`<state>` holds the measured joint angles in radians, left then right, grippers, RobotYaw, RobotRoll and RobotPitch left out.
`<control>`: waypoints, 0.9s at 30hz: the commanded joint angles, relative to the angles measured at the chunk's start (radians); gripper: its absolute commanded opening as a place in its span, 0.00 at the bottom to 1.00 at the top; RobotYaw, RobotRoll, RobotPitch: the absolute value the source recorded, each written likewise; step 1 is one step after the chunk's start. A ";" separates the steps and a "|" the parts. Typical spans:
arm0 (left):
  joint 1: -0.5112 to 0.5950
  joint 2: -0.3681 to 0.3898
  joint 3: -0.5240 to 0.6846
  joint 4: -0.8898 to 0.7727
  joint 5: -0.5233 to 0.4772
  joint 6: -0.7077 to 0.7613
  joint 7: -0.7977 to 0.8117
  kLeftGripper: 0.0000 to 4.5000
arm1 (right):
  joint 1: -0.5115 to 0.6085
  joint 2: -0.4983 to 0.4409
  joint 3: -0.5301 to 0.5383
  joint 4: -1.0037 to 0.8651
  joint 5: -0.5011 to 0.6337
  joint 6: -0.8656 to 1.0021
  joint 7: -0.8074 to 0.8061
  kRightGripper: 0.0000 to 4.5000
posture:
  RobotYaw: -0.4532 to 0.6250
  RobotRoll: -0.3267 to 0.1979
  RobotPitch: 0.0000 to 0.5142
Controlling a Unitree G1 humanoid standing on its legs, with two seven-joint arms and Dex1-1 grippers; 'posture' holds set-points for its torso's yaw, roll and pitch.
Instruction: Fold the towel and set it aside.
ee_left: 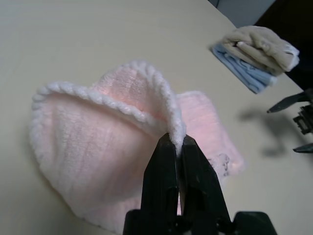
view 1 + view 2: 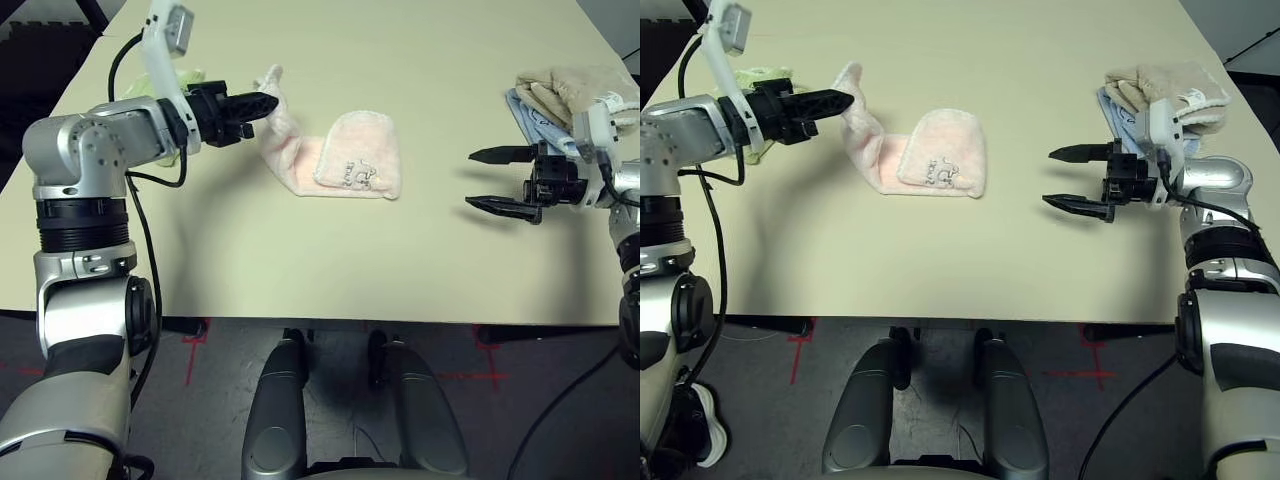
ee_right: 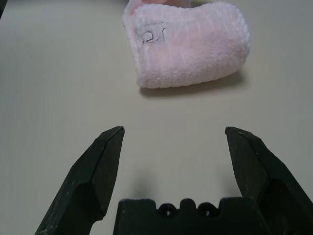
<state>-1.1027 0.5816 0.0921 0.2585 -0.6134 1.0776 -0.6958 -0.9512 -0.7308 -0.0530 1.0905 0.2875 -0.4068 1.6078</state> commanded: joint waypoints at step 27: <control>-0.028 -0.164 -0.234 0.039 0.126 -0.077 -0.148 0.01 | 0.012 0.120 -0.035 -0.001 0.041 0.057 0.007 1.00 | 0.48 0.62 0.46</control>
<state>-1.1308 0.4256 -0.1331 0.2918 -0.4999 1.0078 -0.8307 -0.9643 -0.6100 -0.0686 1.0989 0.3137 -0.3579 1.6084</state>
